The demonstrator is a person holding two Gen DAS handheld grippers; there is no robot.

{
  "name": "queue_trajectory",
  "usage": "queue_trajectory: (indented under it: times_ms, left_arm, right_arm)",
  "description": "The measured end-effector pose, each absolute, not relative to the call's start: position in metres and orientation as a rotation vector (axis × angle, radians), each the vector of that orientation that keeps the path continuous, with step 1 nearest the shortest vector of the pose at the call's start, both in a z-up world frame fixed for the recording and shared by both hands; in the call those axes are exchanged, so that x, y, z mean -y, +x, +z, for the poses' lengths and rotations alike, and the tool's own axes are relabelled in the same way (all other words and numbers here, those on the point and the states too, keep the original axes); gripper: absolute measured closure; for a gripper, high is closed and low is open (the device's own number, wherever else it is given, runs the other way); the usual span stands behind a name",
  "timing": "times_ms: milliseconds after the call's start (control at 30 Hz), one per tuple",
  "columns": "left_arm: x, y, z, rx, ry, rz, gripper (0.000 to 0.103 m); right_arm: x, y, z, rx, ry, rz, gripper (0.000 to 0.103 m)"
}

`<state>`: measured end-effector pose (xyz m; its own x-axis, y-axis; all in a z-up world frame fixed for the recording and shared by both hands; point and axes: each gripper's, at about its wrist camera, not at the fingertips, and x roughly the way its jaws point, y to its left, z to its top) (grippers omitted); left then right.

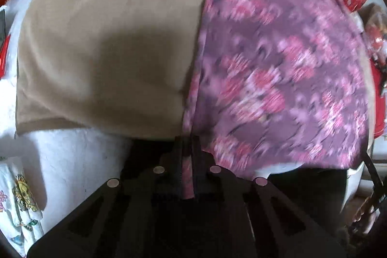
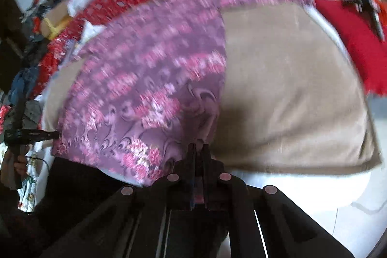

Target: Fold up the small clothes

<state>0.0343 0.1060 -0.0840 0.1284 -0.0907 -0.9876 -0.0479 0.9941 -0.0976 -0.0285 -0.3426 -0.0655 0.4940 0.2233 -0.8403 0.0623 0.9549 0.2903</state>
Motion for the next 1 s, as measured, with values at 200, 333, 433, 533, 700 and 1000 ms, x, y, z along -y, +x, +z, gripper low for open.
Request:
queue_trajectory:
  times_ms: [200, 333, 433, 533, 700, 1000]
  left_arm:
    - [-0.104, 0.022, -0.033, -1.267, -0.105, -0.145, 0.098]
    - [-0.069, 0.048, -0.009, -1.136, -0.014, -0.179, 0.073]
    - [-0.037, 0.073, -0.025, -1.123, 0.07, -0.144, 0.062]
    - [-0.006, 0.091, -0.057, -1.183, 0.146, -0.111, 0.062]
    - [0.018, 0.103, -0.05, -1.161, 0.183, -0.116, 0.063]
    - [0.069, 0.184, -0.025, -1.06, 0.131, -0.161, 0.053]
  right_arm:
    - [0.354, -0.017, -0.066, -1.072, 0.351, 0.061, 0.094]
    - [0.356, 0.009, -0.033, -0.956, 0.322, 0.076, 0.084]
    - [0.346, 0.038, -0.031, -0.924, 0.285, 0.075, 0.075]
    - [0.337, 0.066, -0.059, -0.978, 0.25, 0.073, 0.076]
    - [0.346, 0.088, -0.076, -1.012, 0.273, 0.095, 0.08]
    - [0.511, 0.16, -0.027, -0.795, 0.439, -0.293, 0.045]
